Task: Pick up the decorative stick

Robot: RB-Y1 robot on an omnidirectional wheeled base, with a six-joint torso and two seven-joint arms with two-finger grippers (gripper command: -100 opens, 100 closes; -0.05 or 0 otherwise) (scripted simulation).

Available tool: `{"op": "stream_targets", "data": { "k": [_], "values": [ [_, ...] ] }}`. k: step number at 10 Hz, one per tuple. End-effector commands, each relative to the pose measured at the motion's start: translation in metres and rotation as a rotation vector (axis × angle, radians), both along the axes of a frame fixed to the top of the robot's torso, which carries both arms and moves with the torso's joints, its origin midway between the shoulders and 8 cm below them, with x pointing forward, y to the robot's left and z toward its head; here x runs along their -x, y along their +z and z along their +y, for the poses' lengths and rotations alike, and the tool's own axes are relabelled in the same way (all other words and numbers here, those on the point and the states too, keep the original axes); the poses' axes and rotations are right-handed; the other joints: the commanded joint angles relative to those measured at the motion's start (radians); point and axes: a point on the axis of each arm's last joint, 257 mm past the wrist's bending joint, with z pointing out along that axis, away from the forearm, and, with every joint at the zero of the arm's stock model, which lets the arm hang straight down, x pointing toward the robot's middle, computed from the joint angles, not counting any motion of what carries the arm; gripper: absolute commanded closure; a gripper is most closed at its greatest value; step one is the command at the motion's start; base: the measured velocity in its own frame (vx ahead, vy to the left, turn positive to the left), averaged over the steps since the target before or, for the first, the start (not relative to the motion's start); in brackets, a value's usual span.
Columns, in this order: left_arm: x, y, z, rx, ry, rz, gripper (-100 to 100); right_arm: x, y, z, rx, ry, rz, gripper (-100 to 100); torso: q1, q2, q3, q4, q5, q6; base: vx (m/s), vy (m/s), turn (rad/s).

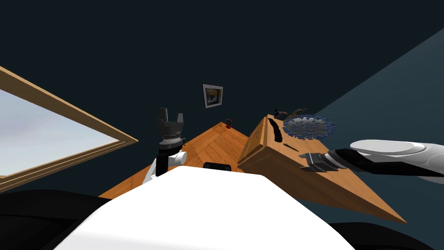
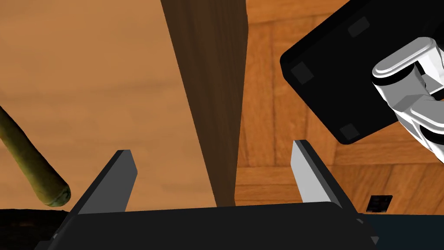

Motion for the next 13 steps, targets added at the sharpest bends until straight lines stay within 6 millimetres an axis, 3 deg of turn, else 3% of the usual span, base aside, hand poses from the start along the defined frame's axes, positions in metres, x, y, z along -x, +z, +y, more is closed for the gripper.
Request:
{"op": "stream_targets", "data": {
  "k": [1, 2, 4, 8, 10, 11, 12, 13],
  "values": [
    [0.0, 0.0, 0.0, 0.0, 0.0, 0.0, 0, -0.005, 0.002, 0.001, 0.0, 0.004, -0.007, -100, 0.0, 0.0, 0.0, 0.0, 0.0, 0.0, 0.002, -0.022, -0.007],
    [0.0, 0.0, 0.0, 0.0, 0.0, 0.0, 0, -0.004, 0.015, -0.013, 0.068, 0.045, 0.036, -100, 0.001, 0.004, 0.002, 0.001, 0.0, 0.0, 0.112, -0.112, 0.127],
    [0.0, 0.0, 0.0, 0.0, 0.0, 0.0, 0, 0.0, 0.017, -0.018, 0.09, 0.059, 0.059, -100, -0.004, -0.004, -0.002, -0.001, -0.001, 0.0, 0.156, -0.102, 0.086],
    [0.0, 0.0, 0.0, 0.0, 0.0, 0.0, 0, 0.029, 0.007, -0.024, 0.105, 0.076, 0.146, -100, -0.003, -0.006, -0.003, -0.001, -0.001, 0.0, 0.167, -0.097, 0.077],
    [0.0, 0.0, 0.0, 0.0, 0.0, 0.0, 0, 0.026, 0.007, -0.024, 0.105, 0.077, 0.141, -100, -0.003, -0.003, -0.002, -0.001, -0.001, 0.0, 0.065, -0.06, 0.014],
    [0.0, 0.0, 0.0, 0.0, 0.0, 0.0, 0, 0.027, 0.007, -0.024, 0.105, 0.077, 0.142, 0, 0.001, 0.001, 0.001, 0.0, 0.0, 0.0, 0.009, -0.007, 0.003],
    [0.0, 0.0, 0.0, 0.0, 0.0, 0.0, 0, 0.039, -0.004, -0.03, 0.106, 0.065, 0.141, -100, 0.003, 0.004, 0.002, 0.001, 0.001, 0.0, 0.017, 0.001, 0.089],
    [0.0, 0.0, 0.0, 0.0, 0.0, 0.0, 0, 0.039, -0.004, -0.03, 0.106, 0.065, 0.141, -100, 0.003, 0.004, 0.003, 0.001, 0.001, 0.0, 0.015, 0.005, 0.044]
  ]
}}
